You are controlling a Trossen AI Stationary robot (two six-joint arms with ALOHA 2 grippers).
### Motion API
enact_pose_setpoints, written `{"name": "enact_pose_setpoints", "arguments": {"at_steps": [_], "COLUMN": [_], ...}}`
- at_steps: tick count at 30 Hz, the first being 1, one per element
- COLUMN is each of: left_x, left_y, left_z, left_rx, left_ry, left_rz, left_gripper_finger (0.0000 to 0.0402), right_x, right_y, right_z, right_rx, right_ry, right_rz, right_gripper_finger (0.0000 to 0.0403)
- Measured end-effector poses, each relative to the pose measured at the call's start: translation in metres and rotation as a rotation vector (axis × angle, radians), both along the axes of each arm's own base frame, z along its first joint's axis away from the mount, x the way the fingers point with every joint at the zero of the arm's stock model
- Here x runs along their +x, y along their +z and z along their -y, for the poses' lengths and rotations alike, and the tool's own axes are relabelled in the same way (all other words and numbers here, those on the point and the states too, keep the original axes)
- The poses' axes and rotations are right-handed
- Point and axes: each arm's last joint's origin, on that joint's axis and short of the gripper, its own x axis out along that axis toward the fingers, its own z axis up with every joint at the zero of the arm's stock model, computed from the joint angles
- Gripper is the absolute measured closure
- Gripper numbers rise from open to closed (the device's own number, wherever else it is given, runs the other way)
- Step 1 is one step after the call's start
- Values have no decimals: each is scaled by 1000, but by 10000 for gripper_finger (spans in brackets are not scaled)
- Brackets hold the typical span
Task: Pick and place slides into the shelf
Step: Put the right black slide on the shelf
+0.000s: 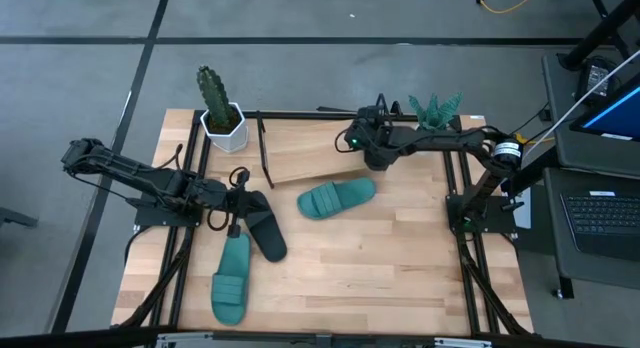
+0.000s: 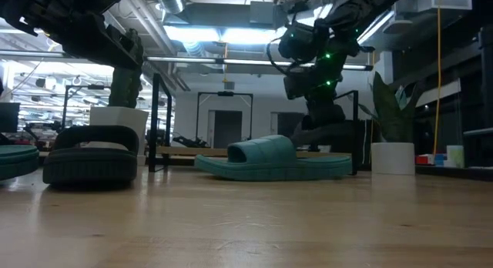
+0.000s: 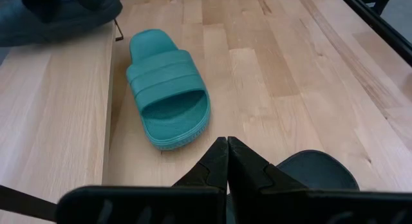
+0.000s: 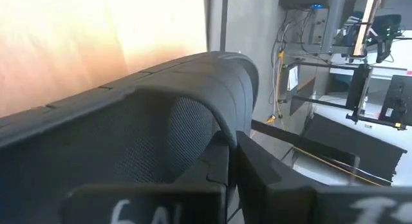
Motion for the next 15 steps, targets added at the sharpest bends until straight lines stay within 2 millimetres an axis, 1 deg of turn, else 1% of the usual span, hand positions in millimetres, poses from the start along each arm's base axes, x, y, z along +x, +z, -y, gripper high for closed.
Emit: {"name": "enact_pose_setpoints", "arguments": {"at_steps": [5, 15], "left_x": [0, 0], "left_y": [0, 0], "left_z": [0, 0], "left_rx": [0, 0], "left_ry": [0, 0], "left_rz": [0, 0], "left_gripper_finger": [401, 401], "right_x": [-2, -3], "right_y": [-9, -12], "right_z": [-1, -1], "right_rx": [-10, -12], "right_ry": [0, 0], "right_rz": [22, 21], "right_gripper_finger": [390, 390]}}
